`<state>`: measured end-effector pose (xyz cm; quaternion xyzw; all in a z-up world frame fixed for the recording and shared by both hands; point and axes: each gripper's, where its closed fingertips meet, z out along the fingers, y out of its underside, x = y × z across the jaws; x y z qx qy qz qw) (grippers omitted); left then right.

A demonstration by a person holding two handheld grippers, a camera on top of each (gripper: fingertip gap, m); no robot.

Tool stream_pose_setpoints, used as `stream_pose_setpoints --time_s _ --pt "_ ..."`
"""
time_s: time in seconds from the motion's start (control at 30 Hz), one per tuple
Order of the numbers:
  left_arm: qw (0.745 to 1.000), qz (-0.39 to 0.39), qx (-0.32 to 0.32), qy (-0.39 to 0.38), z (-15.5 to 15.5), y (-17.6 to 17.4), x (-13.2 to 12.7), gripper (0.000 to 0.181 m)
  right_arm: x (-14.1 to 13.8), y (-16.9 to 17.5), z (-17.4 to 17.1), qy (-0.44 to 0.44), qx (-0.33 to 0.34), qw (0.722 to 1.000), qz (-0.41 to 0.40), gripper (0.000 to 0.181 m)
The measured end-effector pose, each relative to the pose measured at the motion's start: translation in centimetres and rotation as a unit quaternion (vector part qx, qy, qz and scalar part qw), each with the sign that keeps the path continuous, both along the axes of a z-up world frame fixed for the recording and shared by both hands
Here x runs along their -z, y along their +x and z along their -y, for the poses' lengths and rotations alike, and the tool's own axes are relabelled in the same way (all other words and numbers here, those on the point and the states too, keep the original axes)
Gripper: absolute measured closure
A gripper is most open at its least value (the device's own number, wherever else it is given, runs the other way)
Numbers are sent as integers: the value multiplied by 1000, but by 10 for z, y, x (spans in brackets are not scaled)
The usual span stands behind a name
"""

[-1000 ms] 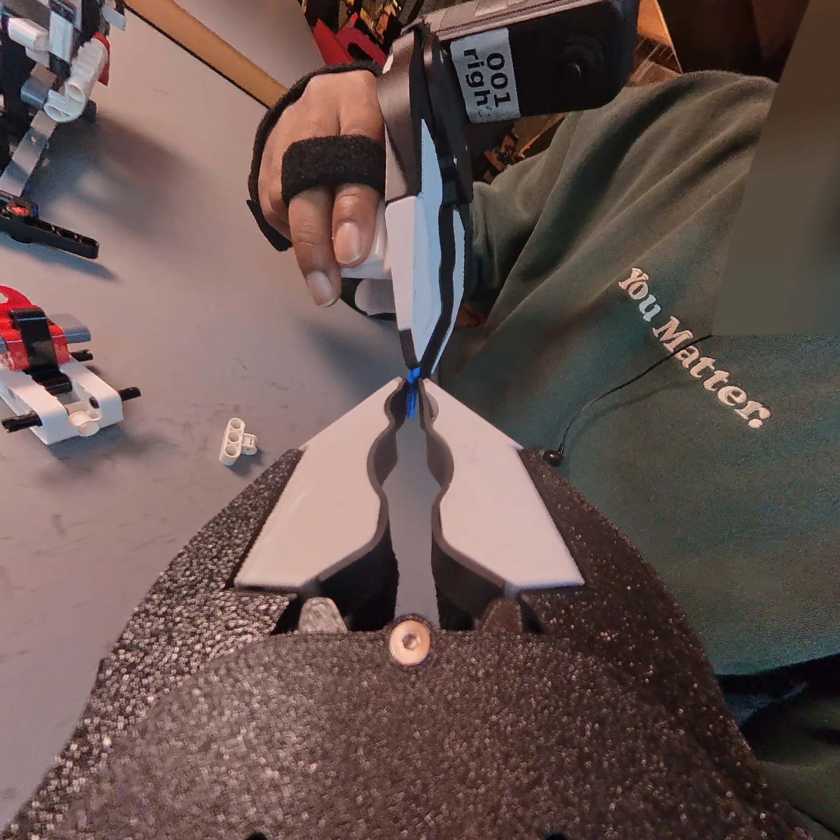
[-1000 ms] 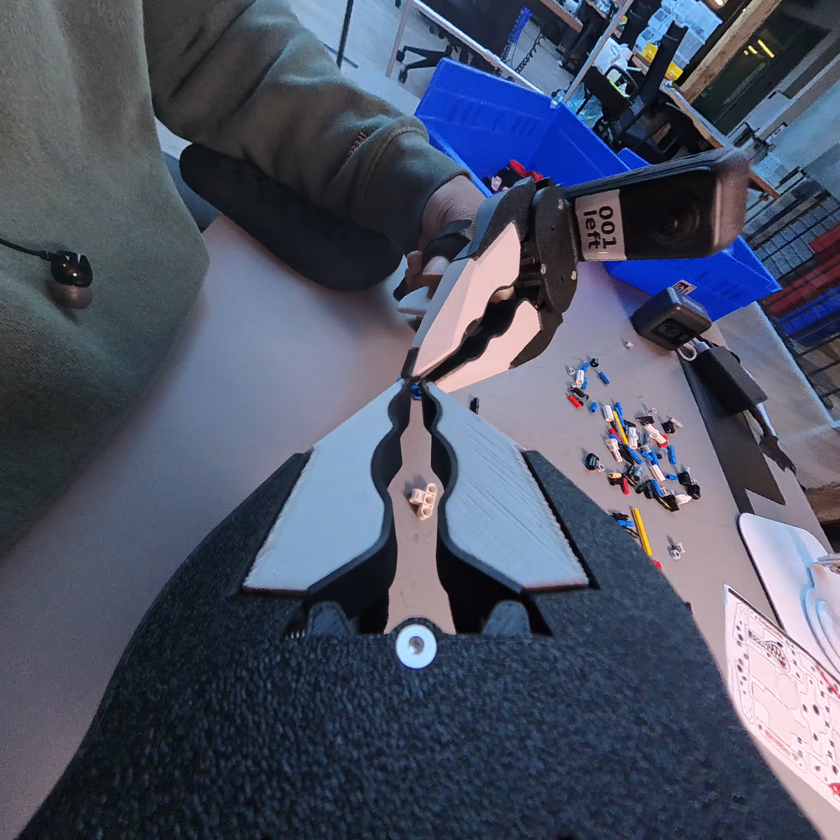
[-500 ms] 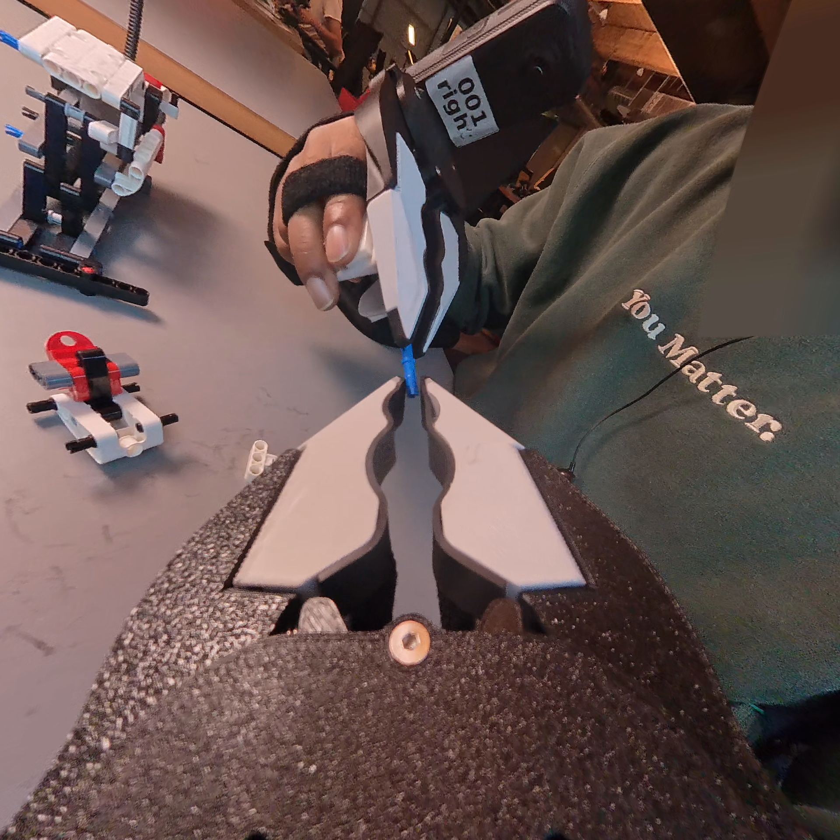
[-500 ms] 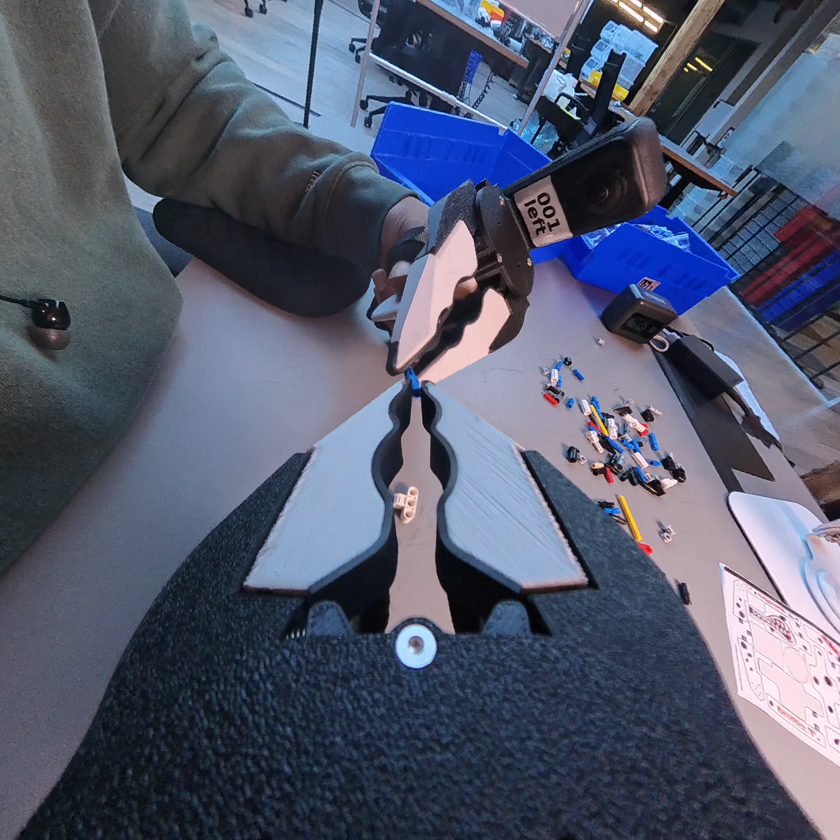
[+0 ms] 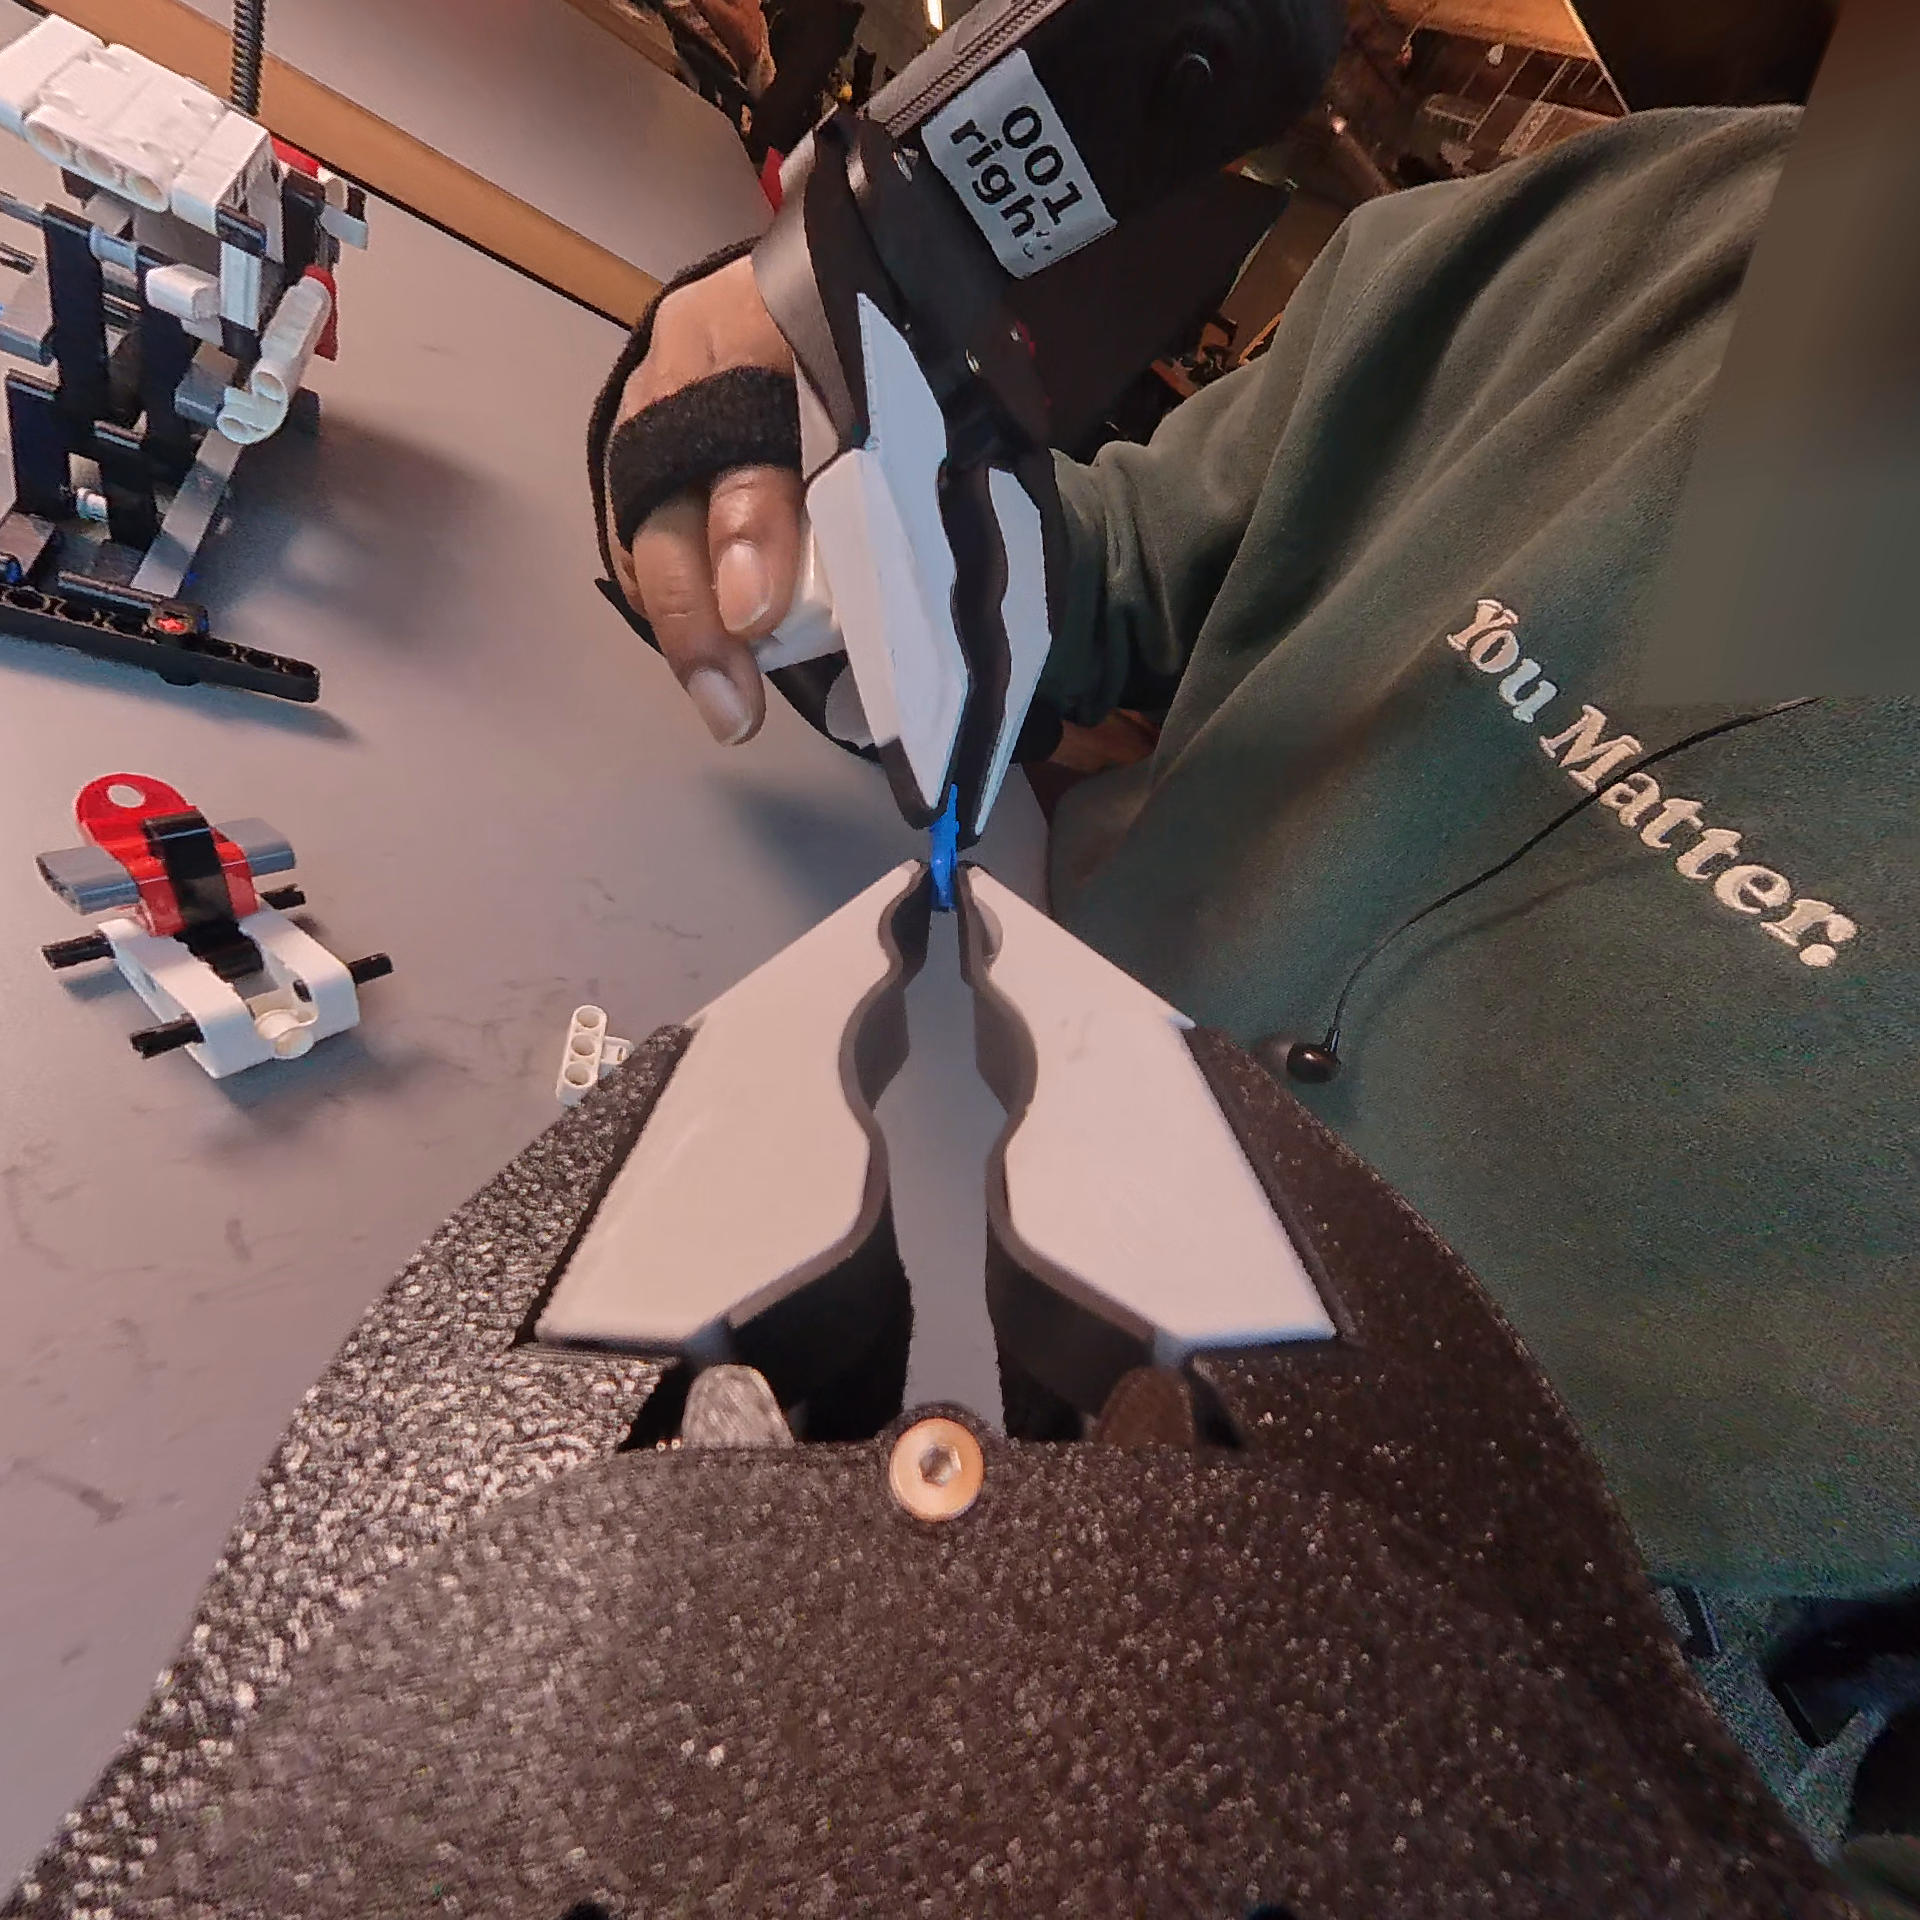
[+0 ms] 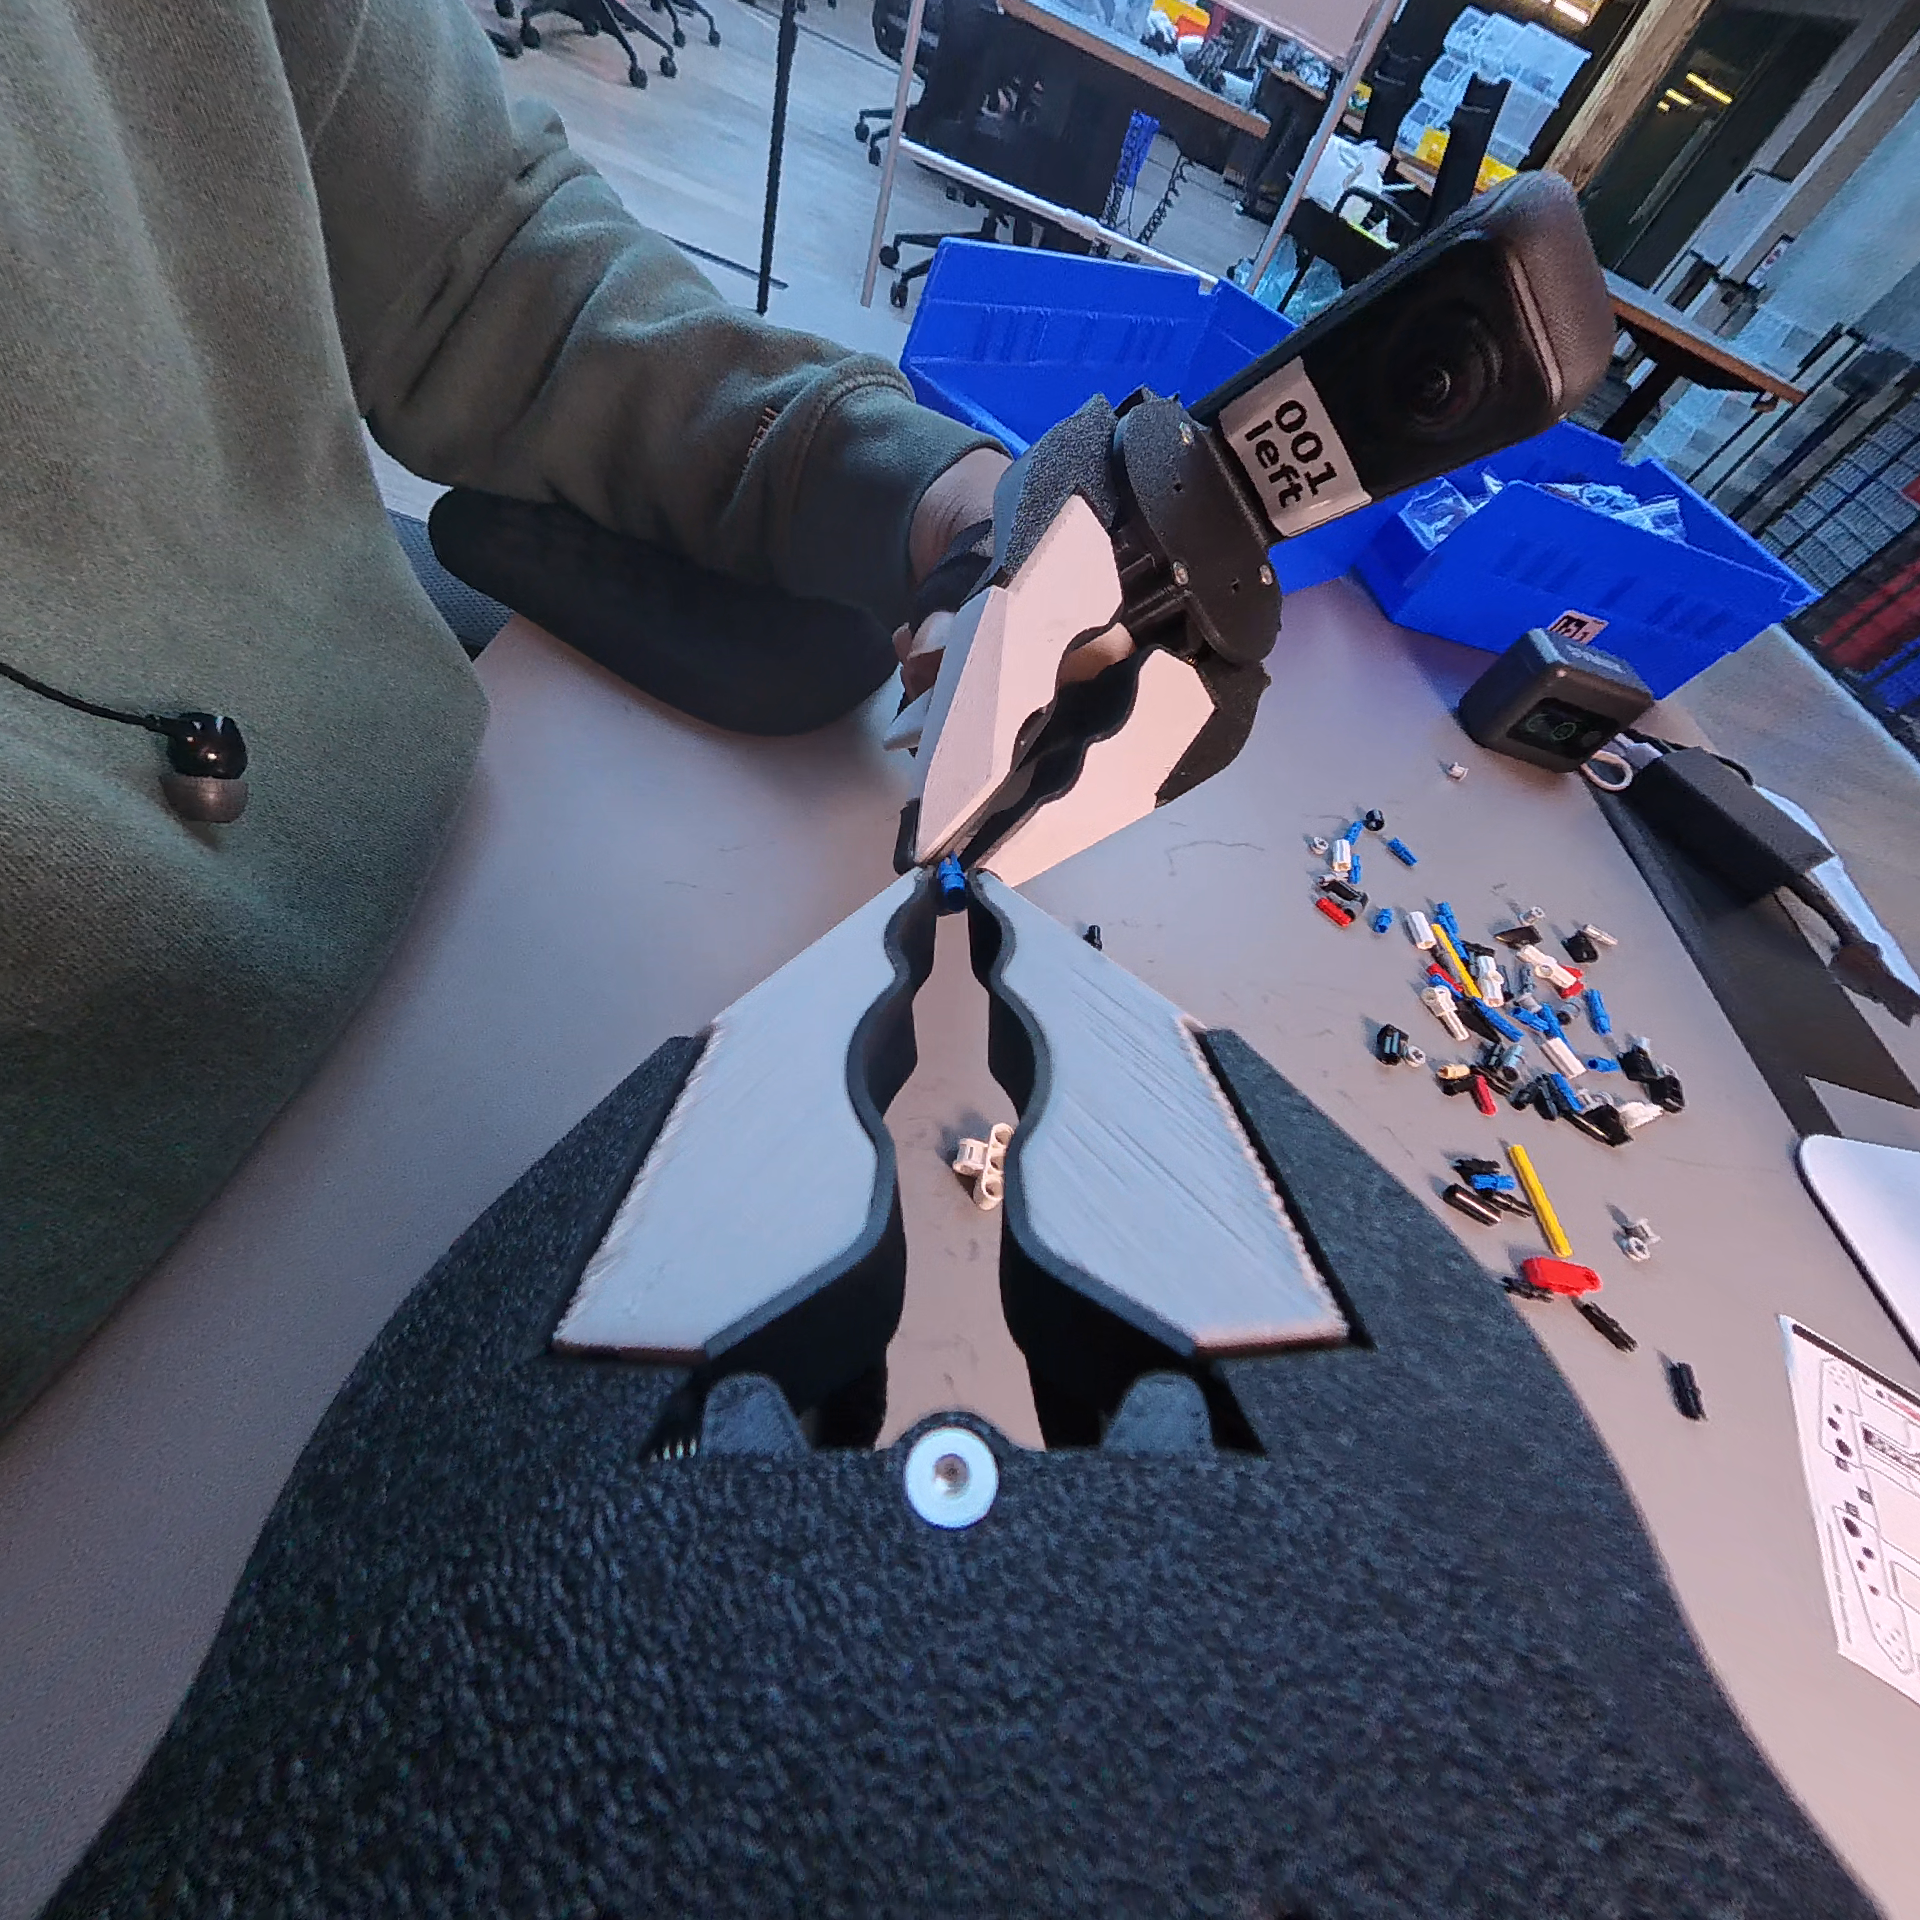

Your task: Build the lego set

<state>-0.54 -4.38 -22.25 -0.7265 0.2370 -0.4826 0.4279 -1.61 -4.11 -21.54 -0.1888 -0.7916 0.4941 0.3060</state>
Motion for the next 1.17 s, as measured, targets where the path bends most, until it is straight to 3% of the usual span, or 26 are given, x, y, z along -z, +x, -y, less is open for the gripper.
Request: stream_pose_setpoints --time_s 0.2,0.27,0.33,0.4,0.57,0.73,1.17 --pt "999 -27 -32 3 -8 -6 6 176 7 -7 -9 -7 23 999 33 177" --pt "994 -82 -72 6 -18 -17 19 173 16 -11 -23 14 46 997 57 177" --pt "976 -186 -110 8 -27 -31 43 167 28 -16 -42 53 69 992 87 177" --pt "961 -254 -114 -1 -30 -34 63 163 41 -18 -52 90 72 985 129 177" --pt "941 -322 -102 -10 -35 -29 87 163 64 -17 -46 187 28 959 209 177" --pt "932 -344 -109 -11 -37 -29 94 175 80 -18 -42 242 0 939 246 177" --pt "935 -336 -110 -10 -37 -28 92 167 88 -18 -44 365 -51 889 273 177"
